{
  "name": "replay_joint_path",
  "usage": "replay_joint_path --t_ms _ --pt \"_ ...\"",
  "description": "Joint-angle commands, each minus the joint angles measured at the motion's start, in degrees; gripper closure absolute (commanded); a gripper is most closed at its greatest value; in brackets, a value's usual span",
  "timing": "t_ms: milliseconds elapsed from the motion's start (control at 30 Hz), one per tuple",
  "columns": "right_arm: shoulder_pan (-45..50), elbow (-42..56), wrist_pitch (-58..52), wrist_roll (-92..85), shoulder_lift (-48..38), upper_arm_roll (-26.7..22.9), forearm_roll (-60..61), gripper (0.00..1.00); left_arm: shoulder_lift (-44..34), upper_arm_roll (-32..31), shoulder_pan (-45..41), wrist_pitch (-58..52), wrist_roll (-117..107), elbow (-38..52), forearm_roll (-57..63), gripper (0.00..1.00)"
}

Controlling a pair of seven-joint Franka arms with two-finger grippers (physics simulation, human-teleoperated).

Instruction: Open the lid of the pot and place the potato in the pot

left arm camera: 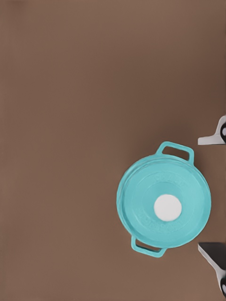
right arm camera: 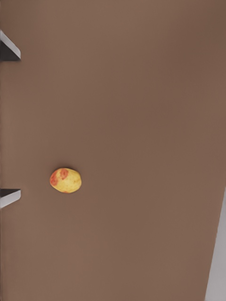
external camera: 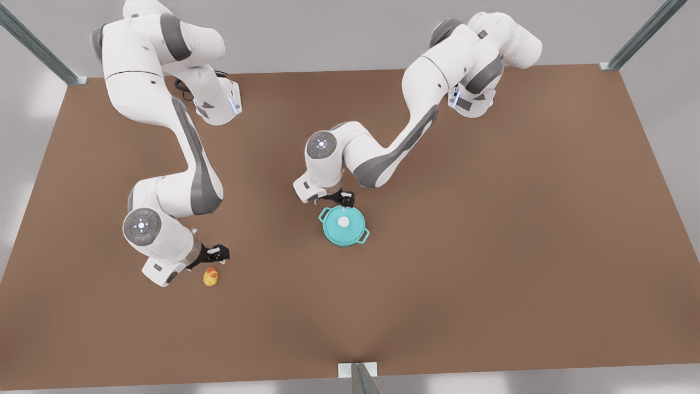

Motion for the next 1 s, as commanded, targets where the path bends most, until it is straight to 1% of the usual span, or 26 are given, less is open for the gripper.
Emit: replay_joint_path --t_ms 0,67,100,133,200,267,433,467,533,633,967 --pt "0.0 -0.1 0.3 14.9 1.3 0.0 -0.1 0.0 1.4 0.4 -0.2 9.1 -33.0 0.0 4.3 0.0" --pt "-0.1 -1.0 0.9 13.8 1.8 0.0 0.1 0.0 2.0 0.4 -1.3 9.1 -33.1 -0.1 5.4 0.0" --pt "-0.2 -3.4 4.4 12.1 1.8 0.0 0.4 0.0 2.3 0.4 -1.3 9.3 -33.2 0.0 5.7 0.0" --pt "-0.5 -3.6 4.7 12.1 2.2 -0.1 0.4 0.0 3.0 1.0 -1.3 9.9 -31.7 0.0 6.4 0.0" --pt "-2.8 -3.6 6.3 10.1 3.4 -0.1 0.1 0.0 2.5 2.8 -1.2 6.1 -25.6 0.0 6.9 0.0" --pt "-4.1 -3.6 8.2 6.8 5.3 -0.1 0.5 0.0 2.9 3.6 -0.8 6.1 -24.3 0.0 6.8 0.0" --pt "-4.0 -3.8 8.1 6.6 8.2 0.3 2.5 0.0 3.0 3.4 0.1 7.0 -18.5 -3.3 6.1 0.0" --pt "-4.0 -3.7 8.1 6.6 8.8 0.3 2.4 0.0 3.0 3.3 0.8 7.0 -15.1 -3.5 3.6 0.0" --pt "-4.1 -3.7 8.1 6.6 9.7 0.3 2.5 0.0 2.3 3.2 1.6 10.8 -14.2 -7.2 3.4 0.0" --pt "-4.6 -4.7 8.1 6.6 10.4 0.3 3.5 0.01 2.0 3.1 1.6 10.7 -13.2 -8.5 3.4 0.0" --pt "-7.1 -4.3 8.2 5.9 13.3 0.2 3.7 0.01 2.3 2.8 1.7 10.5 -13.6 -9.1 3.4 0.0"
